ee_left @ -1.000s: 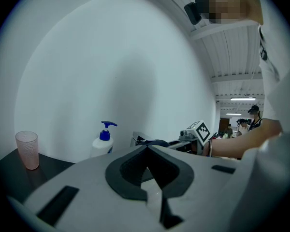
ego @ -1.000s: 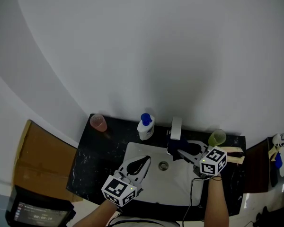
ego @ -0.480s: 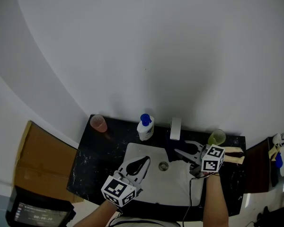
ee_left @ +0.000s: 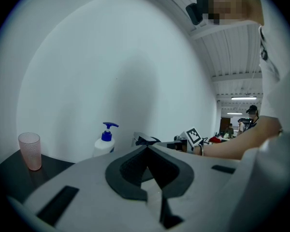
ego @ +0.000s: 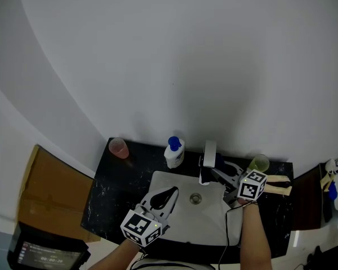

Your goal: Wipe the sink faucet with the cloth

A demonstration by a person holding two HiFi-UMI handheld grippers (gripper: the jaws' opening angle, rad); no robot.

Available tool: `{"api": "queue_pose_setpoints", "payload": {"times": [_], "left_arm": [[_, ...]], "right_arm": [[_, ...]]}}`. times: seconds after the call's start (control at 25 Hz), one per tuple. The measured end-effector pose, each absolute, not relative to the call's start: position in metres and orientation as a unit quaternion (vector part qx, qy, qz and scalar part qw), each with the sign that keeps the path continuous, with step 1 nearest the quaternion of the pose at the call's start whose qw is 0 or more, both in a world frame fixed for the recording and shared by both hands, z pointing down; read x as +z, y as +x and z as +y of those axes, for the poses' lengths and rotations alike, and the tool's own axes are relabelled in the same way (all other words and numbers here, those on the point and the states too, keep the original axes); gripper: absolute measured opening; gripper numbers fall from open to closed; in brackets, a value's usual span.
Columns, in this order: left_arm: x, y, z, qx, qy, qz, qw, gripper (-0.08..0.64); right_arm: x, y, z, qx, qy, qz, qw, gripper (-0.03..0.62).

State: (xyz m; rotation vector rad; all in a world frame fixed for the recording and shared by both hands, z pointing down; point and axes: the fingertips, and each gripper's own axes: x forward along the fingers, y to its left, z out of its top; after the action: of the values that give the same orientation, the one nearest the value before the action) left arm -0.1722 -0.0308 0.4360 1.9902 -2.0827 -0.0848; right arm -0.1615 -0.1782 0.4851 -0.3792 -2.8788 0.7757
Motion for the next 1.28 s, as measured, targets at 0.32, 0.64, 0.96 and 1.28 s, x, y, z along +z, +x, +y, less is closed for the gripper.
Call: {"api": "queue_pose_setpoints", "payload": {"times": [0.32,0.64,0.96,1.28], "left_arm": [[0.433,-0.17,-0.033,-0.033,0.686,-0.716,0.128,0.0],[0.434,-0.17,-0.033,-0.03,0.686,-0.715,0.131,0.0],[0.433,-0.17,-0.033,-0.032,0.685,-0.716,0.131,0.0],[0.433,-0.163,-0.034,-0.031,0.691,-0.711,0.129,0.0]], "right_arm": [[0.47,-0.125,-0.133,0.289,-0.232,-0.928,0.049,0.129],[0.491,-0.154,-0.19,0.292,-0.093,-0.95,0.056,0.13],[0.468,-0.132,-0.135,0.321,-0.228,-0.919,0.028,0.129],[0.47,-0.089,-0.073,0.293,-0.286,-0.909,0.074,0.129]]}}
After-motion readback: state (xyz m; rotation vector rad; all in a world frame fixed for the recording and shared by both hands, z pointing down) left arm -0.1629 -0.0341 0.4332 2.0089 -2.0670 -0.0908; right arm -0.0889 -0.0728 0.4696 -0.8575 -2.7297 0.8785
